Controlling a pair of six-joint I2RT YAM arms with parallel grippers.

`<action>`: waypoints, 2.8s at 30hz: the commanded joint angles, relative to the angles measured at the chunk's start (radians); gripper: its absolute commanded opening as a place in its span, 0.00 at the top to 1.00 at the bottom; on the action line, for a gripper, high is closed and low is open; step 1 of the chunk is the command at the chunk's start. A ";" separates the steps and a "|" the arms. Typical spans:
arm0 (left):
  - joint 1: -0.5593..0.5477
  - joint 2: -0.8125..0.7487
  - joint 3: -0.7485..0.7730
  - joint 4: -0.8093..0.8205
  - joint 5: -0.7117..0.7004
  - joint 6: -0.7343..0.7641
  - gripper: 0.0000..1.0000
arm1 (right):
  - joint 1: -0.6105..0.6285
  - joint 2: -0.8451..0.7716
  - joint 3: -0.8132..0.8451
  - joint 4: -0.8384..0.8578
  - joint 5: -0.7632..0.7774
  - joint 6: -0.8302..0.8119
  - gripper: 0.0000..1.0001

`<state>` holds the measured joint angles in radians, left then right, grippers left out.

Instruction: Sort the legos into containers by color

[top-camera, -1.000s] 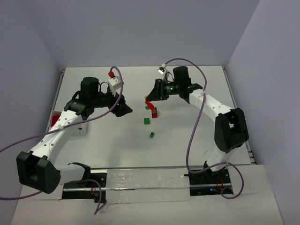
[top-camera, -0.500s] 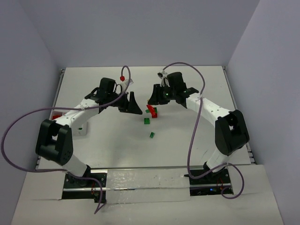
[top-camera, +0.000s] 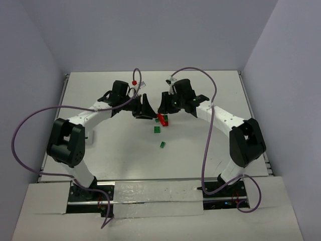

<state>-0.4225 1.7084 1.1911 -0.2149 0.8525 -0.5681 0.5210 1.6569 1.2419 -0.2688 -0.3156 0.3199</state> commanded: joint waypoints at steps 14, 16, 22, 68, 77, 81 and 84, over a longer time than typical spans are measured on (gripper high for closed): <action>-0.012 0.116 0.046 0.161 0.081 -0.172 0.31 | 0.050 -0.030 0.069 -0.018 0.151 -0.016 1.00; -0.013 0.119 0.040 0.187 0.096 -0.195 0.31 | 0.055 -0.025 0.074 -0.020 0.168 -0.013 1.00; -0.013 0.127 0.018 0.277 0.135 -0.259 0.33 | 0.062 -0.013 0.078 -0.017 0.186 -0.006 1.00; 0.038 -0.274 -0.153 0.136 -0.106 0.338 0.18 | -0.133 0.098 -0.097 0.534 -0.760 0.562 1.00; -0.024 -0.576 -0.274 0.150 -0.216 0.601 0.11 | -0.082 0.070 -0.179 0.922 -0.883 0.829 1.00; -0.063 -0.600 -0.279 0.131 -0.279 0.682 0.12 | -0.048 0.058 -0.176 0.990 -0.916 0.871 1.00; -0.068 -0.617 -0.287 0.134 -0.292 0.731 0.12 | -0.026 0.046 -0.172 0.996 -0.931 0.874 1.00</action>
<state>-0.4855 1.1131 0.9129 -0.1015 0.6138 0.0461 0.4675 1.7506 1.0668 0.6058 -1.1806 1.1402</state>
